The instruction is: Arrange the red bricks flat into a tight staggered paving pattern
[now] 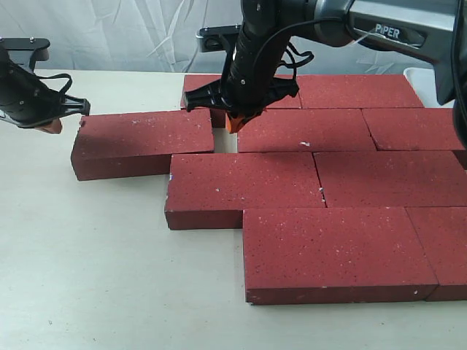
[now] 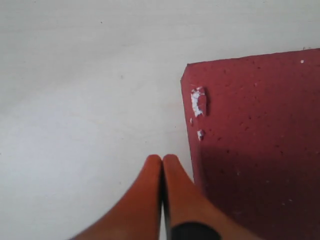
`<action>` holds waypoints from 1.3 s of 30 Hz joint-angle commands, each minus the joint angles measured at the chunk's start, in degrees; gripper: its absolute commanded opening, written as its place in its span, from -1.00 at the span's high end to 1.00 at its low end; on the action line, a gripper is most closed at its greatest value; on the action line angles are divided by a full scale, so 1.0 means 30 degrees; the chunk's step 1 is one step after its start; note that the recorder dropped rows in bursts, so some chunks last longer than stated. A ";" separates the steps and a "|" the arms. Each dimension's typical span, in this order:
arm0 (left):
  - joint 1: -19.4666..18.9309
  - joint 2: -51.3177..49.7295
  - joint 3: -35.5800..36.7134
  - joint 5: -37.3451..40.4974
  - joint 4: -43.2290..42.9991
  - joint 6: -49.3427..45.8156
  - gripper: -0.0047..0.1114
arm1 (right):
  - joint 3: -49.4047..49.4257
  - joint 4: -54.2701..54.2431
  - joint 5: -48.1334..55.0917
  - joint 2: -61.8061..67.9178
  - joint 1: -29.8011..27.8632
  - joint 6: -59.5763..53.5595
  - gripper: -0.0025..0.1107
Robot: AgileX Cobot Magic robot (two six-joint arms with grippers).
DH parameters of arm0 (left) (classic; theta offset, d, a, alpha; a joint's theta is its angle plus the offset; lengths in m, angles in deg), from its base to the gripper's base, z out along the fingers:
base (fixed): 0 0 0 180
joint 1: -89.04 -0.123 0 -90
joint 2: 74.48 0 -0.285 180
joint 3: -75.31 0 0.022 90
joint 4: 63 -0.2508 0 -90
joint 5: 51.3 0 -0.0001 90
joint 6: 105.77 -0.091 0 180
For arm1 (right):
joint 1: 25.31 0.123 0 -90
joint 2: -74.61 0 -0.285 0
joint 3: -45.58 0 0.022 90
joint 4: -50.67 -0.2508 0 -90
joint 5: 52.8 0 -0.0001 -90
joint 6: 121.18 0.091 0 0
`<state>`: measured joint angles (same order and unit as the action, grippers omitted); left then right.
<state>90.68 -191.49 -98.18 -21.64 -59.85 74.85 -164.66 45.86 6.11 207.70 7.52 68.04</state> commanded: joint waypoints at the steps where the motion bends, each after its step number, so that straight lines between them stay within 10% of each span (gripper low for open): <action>1: 0.0050 -0.0586 -0.0029 -0.0280 0.0004 0.0148 0.92 | -0.0100 0.0194 -0.0221 -0.0224 -0.0132 0.0027 0.97; 18: 0.0088 -0.2968 -0.0375 -0.2569 0.1353 0.0066 0.92 | -0.0100 0.1108 -0.0531 -0.0224 -0.0132 0.0027 0.97; 39: 0.0088 -0.3291 -0.0618 -0.3009 1.1321 -1.0464 0.92 | -0.0100 0.1218 -0.0858 -0.0224 -0.0132 0.0027 0.97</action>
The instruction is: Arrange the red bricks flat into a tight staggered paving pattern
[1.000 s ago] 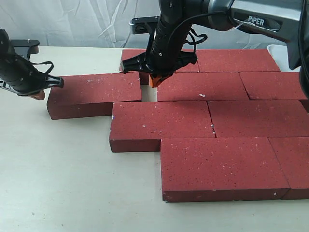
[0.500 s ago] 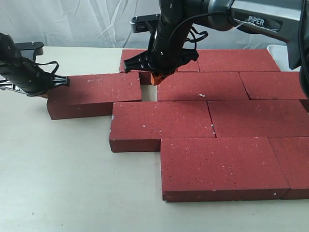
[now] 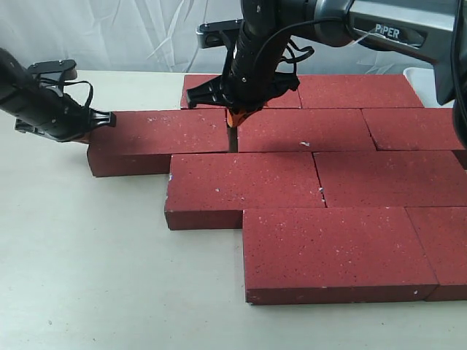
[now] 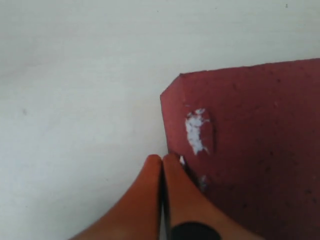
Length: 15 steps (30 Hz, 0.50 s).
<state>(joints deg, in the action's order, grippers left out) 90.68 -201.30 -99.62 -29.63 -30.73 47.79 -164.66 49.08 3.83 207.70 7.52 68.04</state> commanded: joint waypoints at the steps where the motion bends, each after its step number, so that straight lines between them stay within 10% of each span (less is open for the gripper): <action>1: 0.0088 -0.0060 -0.0139 -0.0311 0.2225 -0.2050 0.92 | -0.0100 0.0147 -0.0100 -0.0224 -0.0132 0.0027 0.97; 15: 0.0088 -0.0745 -0.0139 0.0340 0.6244 -0.5908 0.92 | -0.0100 0.0147 -0.0216 -0.0224 -0.0132 0.0027 0.97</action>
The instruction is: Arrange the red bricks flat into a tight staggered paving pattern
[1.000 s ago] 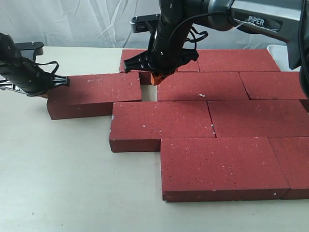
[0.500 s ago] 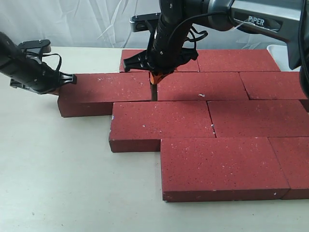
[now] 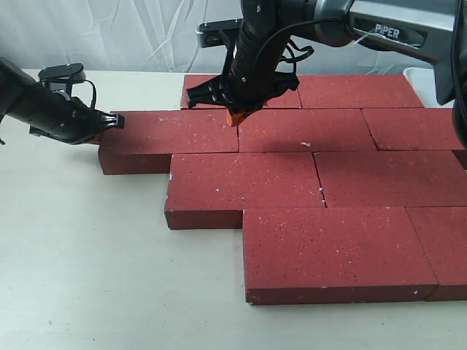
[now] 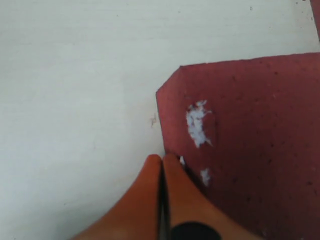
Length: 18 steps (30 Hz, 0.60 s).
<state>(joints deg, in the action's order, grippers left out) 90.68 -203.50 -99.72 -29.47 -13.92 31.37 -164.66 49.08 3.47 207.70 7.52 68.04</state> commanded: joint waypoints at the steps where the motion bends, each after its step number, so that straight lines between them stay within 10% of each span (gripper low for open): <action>1: 0.0088 -0.0011 -0.0107 0.0287 0.0642 -0.0435 0.92 | -0.0100 0.0147 -0.0135 -0.0224 -0.0132 0.0027 0.97; 18: -0.0890 0.0739 -0.0107 0.1036 -0.0793 -0.0243 0.92 | -0.0100 0.0147 -0.0101 -0.0224 -0.0132 0.0027 0.97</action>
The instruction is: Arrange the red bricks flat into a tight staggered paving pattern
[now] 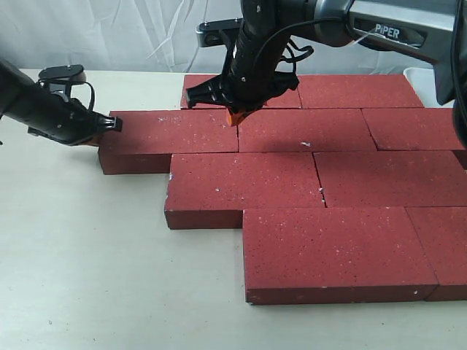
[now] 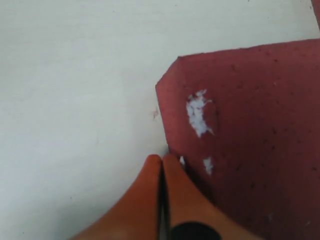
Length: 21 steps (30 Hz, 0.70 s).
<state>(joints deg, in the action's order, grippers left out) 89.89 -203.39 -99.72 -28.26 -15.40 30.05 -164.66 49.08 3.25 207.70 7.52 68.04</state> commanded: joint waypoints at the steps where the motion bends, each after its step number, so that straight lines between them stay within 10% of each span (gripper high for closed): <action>1: -0.0753 0.0857 -0.0107 0.0809 -0.0258 0.0196 0.92 | -0.0100 0.0147 0.0012 -0.0224 -0.0132 0.0027 0.97; 21: -0.0977 0.4596 0.0101 0.4200 -0.6462 0.8710 0.92 | -0.0100 -0.1260 0.2479 -0.0352 -0.0058 0.0027 0.97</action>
<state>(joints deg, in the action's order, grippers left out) 85.87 -192.23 -99.72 -17.37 -32.34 53.42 -164.66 46.23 9.50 207.60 7.52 68.04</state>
